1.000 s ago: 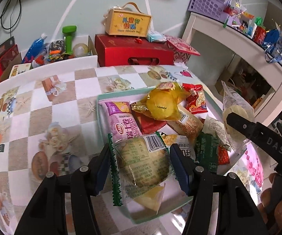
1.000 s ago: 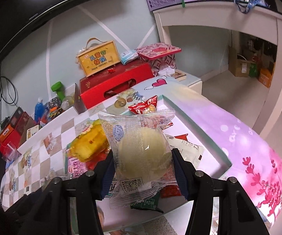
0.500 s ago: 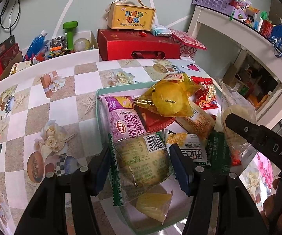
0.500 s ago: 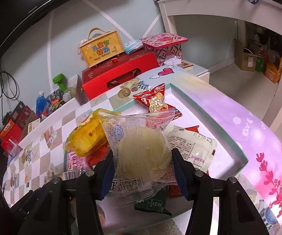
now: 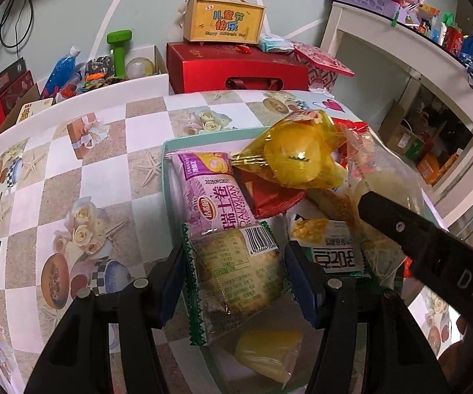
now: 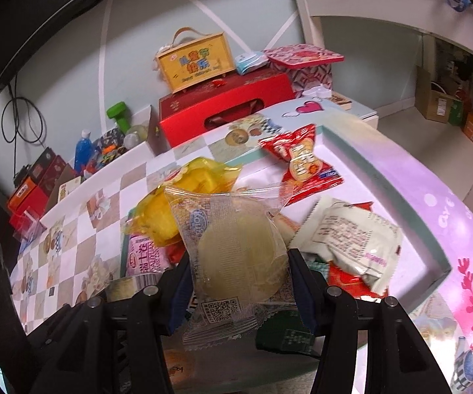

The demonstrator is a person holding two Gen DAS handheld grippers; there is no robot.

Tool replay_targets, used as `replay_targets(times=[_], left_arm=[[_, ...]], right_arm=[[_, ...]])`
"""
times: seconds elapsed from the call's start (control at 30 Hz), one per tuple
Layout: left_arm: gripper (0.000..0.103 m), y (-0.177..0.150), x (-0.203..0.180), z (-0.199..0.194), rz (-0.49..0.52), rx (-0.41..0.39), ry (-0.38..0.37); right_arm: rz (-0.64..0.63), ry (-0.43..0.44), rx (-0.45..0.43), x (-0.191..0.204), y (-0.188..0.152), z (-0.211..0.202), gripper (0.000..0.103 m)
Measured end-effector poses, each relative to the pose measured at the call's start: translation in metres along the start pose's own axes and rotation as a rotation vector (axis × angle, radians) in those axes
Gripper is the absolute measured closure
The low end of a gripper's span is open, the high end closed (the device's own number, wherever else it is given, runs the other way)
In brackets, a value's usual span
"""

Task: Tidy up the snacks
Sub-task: 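Lower biscuit packet into tray with left tool while right tool lowers bun bag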

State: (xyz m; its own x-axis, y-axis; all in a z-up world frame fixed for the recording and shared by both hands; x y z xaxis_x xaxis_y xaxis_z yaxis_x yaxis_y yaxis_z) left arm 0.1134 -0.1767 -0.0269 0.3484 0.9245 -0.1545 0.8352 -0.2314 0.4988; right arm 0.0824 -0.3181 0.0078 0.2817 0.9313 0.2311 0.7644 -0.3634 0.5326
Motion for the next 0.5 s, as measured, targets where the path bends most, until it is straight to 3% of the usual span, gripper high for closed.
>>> replay_targets(times=[0.5], left_arm=[[0.042, 0.0, -0.001, 0.009, 0.009, 0.011, -0.006]], right_arm=[[-0.029, -0.006, 0.026, 0.008, -0.003, 0.016, 0.044]])
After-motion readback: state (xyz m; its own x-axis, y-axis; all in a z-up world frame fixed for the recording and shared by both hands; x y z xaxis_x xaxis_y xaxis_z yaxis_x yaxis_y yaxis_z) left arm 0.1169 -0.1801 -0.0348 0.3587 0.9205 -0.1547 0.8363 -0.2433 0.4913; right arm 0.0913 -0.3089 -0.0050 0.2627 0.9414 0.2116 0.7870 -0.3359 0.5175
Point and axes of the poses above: each gripper's, at about its wrist camera, not at the fingertips, and z roughly the way its jaws point, x to its left, y to its top, the point moved 3 cm from there along z, roughly the way its jaws point, and after that the axes turned 7 degrees about x, right-handed, at the moved point
